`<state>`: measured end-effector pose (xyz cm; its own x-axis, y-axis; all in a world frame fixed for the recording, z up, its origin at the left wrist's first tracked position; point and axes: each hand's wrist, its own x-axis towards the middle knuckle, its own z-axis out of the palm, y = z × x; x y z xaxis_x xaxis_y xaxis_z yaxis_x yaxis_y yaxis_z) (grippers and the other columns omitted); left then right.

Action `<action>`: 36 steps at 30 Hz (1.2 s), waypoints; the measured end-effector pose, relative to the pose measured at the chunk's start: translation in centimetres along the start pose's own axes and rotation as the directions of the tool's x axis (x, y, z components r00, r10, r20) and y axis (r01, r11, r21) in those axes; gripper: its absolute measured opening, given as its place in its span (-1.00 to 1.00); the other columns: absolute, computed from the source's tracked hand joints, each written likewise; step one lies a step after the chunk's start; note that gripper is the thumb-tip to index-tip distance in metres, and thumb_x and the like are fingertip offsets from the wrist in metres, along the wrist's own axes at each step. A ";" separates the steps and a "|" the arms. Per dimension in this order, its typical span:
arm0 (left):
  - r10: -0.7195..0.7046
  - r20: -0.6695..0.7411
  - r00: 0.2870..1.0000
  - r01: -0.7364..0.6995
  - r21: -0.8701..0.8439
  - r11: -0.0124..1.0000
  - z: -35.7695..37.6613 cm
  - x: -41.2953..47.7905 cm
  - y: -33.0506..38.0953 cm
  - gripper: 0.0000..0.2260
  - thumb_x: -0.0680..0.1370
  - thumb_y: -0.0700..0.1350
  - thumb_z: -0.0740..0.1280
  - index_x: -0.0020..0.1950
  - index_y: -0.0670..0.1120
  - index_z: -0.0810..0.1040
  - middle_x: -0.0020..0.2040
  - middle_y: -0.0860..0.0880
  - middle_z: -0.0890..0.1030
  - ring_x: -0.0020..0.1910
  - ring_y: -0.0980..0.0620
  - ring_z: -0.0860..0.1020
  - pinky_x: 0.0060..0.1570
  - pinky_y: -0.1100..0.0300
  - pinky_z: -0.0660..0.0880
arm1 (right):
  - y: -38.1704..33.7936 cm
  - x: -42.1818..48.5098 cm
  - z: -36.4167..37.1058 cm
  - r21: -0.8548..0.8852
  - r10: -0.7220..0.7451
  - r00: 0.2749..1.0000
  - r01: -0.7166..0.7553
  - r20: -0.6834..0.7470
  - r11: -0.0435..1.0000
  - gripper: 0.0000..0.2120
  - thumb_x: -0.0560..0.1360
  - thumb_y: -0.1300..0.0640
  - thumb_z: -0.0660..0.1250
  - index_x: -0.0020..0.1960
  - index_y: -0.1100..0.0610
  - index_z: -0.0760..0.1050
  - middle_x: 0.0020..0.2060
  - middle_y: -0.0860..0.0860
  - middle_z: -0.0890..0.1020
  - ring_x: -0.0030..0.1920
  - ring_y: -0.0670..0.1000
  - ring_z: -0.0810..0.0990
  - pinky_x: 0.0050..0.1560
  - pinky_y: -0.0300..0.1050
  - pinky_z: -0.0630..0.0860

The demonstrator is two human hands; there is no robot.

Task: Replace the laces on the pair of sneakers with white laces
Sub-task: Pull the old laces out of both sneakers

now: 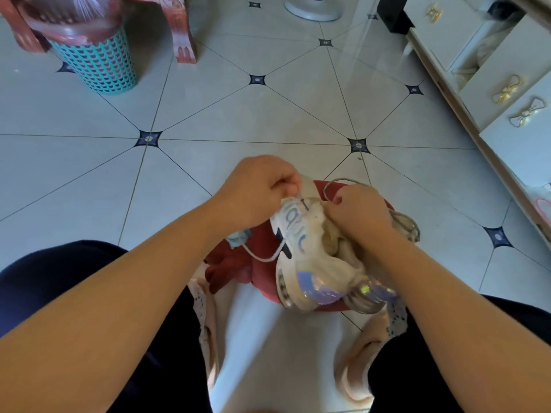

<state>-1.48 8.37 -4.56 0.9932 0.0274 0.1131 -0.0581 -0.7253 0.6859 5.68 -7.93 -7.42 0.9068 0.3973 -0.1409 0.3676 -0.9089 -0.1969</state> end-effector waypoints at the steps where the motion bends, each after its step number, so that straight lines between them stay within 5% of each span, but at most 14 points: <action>1: -0.036 0.033 0.999 0.033 0.081 0.996 0.1 0.0 -0.1 -0.91 0.46 -0.21 0.32 -0.13 -0.10 0.62 -0.24 0.13 0.54 -0.14 0.10 0.51 -0.10 0.42 0.30 | -0.2 -0.1 0.1 -0.027 -0.044 0.999 0.043 -0.011 0.999 -0.61 0.51 -0.06 0.13 -0.45 0.06 0.26 -0.49 -0.04 0.36 -0.38 0.04 0.42 -0.25 -0.14 0.30; 7: -0.202 -0.120 0.972 0.227 0.261 0.938 1.2 1.2 -1.3 -0.88 0.52 -0.06 0.27 -0.08 -0.01 0.59 -0.09 0.08 0.59 0.02 0.00 0.52 0.06 0.09 0.33 | -1.0 -0.7 0.4 -0.047 -0.148 0.989 0.149 0.014 0.988 -0.61 0.51 0.04 0.18 -0.44 0.05 0.17 -0.50 -0.07 0.29 -0.48 -0.12 0.23 -0.46 -0.22 0.04; 12: -0.311 -0.080 0.947 0.319 0.342 0.884 1.2 1.7 -2.0 -0.60 0.52 0.02 0.30 0.34 -0.01 0.39 0.25 -0.07 0.46 0.24 -0.08 0.37 0.18 0.04 0.27 | -0.8 -0.9 0.5 0.002 -0.158 0.986 0.158 0.045 0.987 -0.62 0.51 0.05 0.19 -0.45 0.06 0.20 -0.50 -0.06 0.30 -0.48 -0.11 0.26 -0.46 -0.22 0.11; 17: -0.273 -0.087 0.958 0.286 0.291 0.913 1.4 0.9 -1.7 -0.81 0.53 0.07 0.25 -0.10 -0.05 0.42 -0.16 0.01 0.47 -0.09 -0.02 0.45 -0.06 0.11 0.31 | -0.9 -0.4 0.3 -0.037 -0.157 0.983 0.161 0.097 0.986 -0.60 0.54 0.01 0.16 -0.43 0.05 0.19 -0.51 -0.06 0.31 -0.48 -0.10 0.28 -0.46 -0.22 0.13; 24: -0.362 -0.089 0.928 0.372 0.196 0.907 1.2 0.7 -2.2 -0.89 0.57 -0.08 0.20 -0.01 -0.08 0.47 -0.08 -0.05 0.58 -0.11 0.01 0.47 -0.18 0.14 0.34 | -1.0 -0.1 0.2 -0.057 -0.149 0.983 0.156 0.109 0.986 -0.62 0.55 0.02 0.16 -0.42 0.06 0.21 -0.50 -0.05 0.33 -0.46 -0.08 0.31 -0.46 -0.21 0.12; 28: -0.326 0.121 0.938 0.304 0.170 0.937 1.6 0.4 -1.4 -0.74 0.48 0.08 0.32 -0.09 -0.13 0.50 -0.13 -0.05 0.57 -0.14 0.01 0.48 -0.22 0.18 0.37 | -1.5 -0.2 0.1 -0.039 -0.169 0.984 0.171 0.057 0.985 -0.82 0.53 0.03 0.20 -0.10 0.11 0.50 -0.25 -0.05 0.54 -0.27 -0.05 0.48 -0.34 -0.21 0.30; 31: -0.287 0.254 0.924 0.248 0.174 0.953 2.1 -0.3 -0.9 -0.63 0.43 0.06 0.36 -0.07 -0.26 0.57 -0.23 -0.12 0.49 -0.26 0.00 0.41 -0.36 0.25 0.29 | -2.4 0.0 0.4 0.075 -0.215 0.976 0.213 0.031 0.974 -0.86 0.51 0.07 0.25 0.05 -0.01 0.51 -0.20 -0.13 0.47 -0.29 -0.17 0.37 -0.33 -0.31 0.24; 36: -0.310 0.182 0.933 0.276 0.186 0.943 2.4 -0.2 -1.1 -0.73 0.42 -0.08 0.36 -0.03 -0.26 0.54 -0.21 -0.12 0.52 -0.24 -0.02 0.43 -0.34 0.21 0.29 | -3.3 0.2 1.1 0.135 -0.293 0.956 0.291 -0.004 0.947 -0.85 0.48 0.13 0.31 0.01 0.01 0.61 -0.20 -0.16 0.52 -0.16 -0.11 0.44 -0.19 -0.25 0.30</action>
<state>-1.36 7.49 -7.05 0.9633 0.1249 -0.2378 0.2386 -0.8045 0.5440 4.42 -4.74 -7.86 0.7599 0.6460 -0.0729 0.5845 -0.7279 -0.3585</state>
